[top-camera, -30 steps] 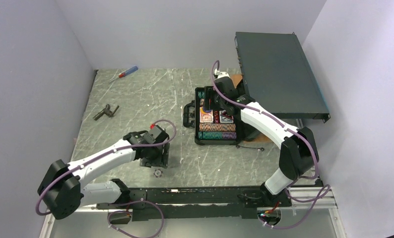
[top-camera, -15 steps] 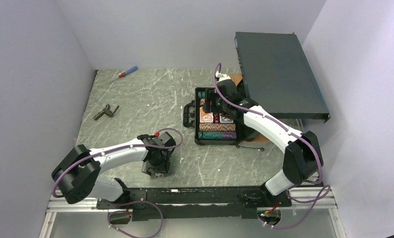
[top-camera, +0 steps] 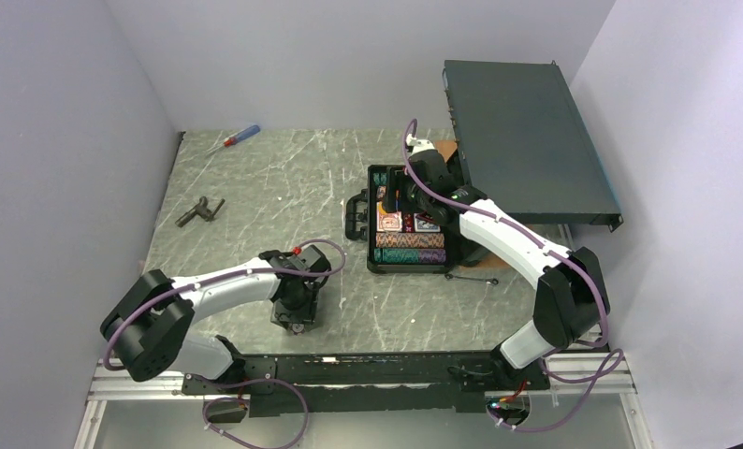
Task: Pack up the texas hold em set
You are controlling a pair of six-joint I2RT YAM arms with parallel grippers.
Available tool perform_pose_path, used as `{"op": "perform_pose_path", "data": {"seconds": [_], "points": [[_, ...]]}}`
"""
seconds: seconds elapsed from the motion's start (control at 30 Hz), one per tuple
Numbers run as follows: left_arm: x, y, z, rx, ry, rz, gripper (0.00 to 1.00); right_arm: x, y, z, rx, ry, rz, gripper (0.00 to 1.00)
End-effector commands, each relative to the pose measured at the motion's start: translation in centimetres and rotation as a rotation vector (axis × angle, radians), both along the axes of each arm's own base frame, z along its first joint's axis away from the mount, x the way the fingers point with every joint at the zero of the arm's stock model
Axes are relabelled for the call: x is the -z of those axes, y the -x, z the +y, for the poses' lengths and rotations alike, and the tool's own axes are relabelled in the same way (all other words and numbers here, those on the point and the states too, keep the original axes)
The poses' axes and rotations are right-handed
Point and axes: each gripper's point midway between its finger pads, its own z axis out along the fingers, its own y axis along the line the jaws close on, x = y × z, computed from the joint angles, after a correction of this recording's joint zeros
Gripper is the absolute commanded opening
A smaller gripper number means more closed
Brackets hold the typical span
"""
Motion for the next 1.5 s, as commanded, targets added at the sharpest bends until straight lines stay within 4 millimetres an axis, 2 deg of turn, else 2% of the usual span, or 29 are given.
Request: {"op": "perform_pose_path", "data": {"seconds": [0.0, 0.23, 0.43, 0.6, 0.7, 0.8, 0.97, 1.07, 1.17, 1.3, 1.47], "points": [[0.5, -1.3, -0.7, 0.010, 0.014, -0.037, 0.54, -1.5, -0.5, 0.7, -0.018, -0.033, -0.048, 0.64], [0.5, -1.4, -0.6, 0.019, 0.008, -0.041, 0.40, -1.7, -0.4, 0.8, -0.028, -0.039, -0.043, 0.64], [-1.7, -3.0, -0.9, 0.043, 0.011, -0.114, 0.34, -2.3, -0.2, 1.0, -0.040, -0.065, -0.040, 0.66], [-6.8, -6.8, -2.1, 0.096, 0.052, -0.307, 0.35, -3.4, -0.2, 0.7, -0.046, -0.125, -0.027, 0.67], [-11.3, -9.7, -3.3, 0.180, 0.098, -0.483, 0.36, -4.2, -0.1, 0.6, -0.055, -0.166, -0.017, 0.68], [-16.1, -12.1, -4.8, 0.290, 0.155, -0.648, 0.37, -5.2, 0.2, 1.2, -0.107, -0.231, 0.015, 0.69], [-22.4, -14.0, -6.6, 0.471, 0.221, -0.881, 0.36, -7.1, 1.5, 3.5, -0.249, -0.332, 0.063, 0.75], [-24.7, -14.6, -7.0, 0.543, 0.224, -0.980, 0.36, -8.3, 2.3, 4.9, -0.326, -0.395, 0.094, 0.75], [-25.7, -14.8, -7.3, 0.594, 0.223, -1.024, 0.35, -9.6, 2.9, 5.8, -0.385, -0.448, 0.073, 0.75], [-25.0, -14.3, -7.6, 0.622, 0.246, -1.018, 0.34, -10.5, 4.1, 7.4, -0.473, -0.484, 0.098, 0.72], [-24.2, -14.1, -7.6, 0.619, 0.254, -1.013, 0.33, -9.9, 5.8, 10.2, -0.552, -0.482, 0.157, 0.66]]}}
